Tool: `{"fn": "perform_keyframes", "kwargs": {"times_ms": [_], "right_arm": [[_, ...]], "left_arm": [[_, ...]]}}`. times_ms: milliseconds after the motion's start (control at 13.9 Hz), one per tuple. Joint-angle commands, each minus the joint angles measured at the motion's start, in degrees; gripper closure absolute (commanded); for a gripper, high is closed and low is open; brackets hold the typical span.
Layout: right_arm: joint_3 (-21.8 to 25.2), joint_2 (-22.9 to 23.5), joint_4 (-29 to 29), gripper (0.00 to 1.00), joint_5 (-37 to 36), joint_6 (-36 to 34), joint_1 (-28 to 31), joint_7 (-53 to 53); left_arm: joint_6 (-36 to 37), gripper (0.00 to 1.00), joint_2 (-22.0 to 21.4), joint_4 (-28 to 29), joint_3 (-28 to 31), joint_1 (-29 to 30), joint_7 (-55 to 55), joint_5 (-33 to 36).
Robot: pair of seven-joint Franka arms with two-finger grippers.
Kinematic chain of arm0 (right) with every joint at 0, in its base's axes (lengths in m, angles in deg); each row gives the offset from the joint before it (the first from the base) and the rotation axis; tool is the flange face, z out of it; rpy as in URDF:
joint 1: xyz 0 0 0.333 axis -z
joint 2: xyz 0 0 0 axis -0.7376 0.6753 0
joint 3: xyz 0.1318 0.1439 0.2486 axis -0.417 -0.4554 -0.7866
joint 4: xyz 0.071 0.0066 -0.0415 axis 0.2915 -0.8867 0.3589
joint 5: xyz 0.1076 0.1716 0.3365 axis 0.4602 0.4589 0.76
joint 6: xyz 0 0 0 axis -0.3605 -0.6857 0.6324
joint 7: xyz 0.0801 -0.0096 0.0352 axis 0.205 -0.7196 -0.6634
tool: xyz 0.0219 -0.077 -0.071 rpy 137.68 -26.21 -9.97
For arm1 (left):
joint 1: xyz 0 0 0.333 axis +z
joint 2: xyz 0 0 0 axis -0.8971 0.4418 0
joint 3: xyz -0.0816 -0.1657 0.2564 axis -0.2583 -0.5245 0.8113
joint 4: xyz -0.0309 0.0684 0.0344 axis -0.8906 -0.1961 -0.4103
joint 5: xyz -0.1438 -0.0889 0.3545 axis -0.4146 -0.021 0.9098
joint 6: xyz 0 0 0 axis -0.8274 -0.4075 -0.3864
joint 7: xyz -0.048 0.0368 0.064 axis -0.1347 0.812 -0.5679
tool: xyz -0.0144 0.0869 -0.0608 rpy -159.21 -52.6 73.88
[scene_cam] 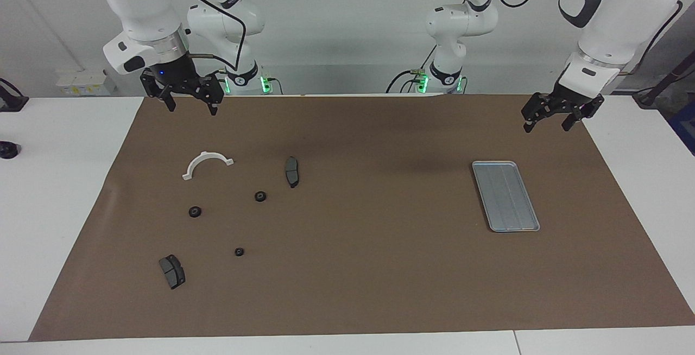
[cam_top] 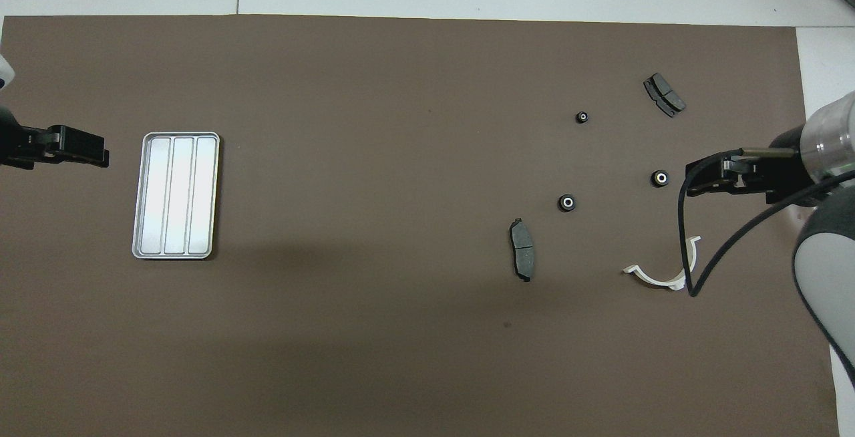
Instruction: Pick bearing gear from pile to tray
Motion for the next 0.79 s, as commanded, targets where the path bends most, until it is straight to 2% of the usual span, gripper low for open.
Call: {"fn": "perform_keyframes", "kwargs": {"times_ms": [0, 505, 721], "right_arm": [[-0.13, -1.52, -1.62, 0.00, 1.66, 0.03, 0.57, -1.72], [-0.22, -2.04, -3.19, 0.00, 1.75, 1.60, 0.39, -2.24], [-0.22, -3.01, -6.89, 0.00, 1.84, 7.31, 0.48, -5.06]], "left_arm": [[-1.05, 0.00, -1.73, 2.13, -0.39, 0.57, 0.15, 0.96], [-1.05, 0.00, -1.73, 2.13, -0.39, 0.48, 0.15, 0.96], [-0.96, 0.00, -1.73, 2.13, -0.39, 0.48, 0.15, 0.96]]}}
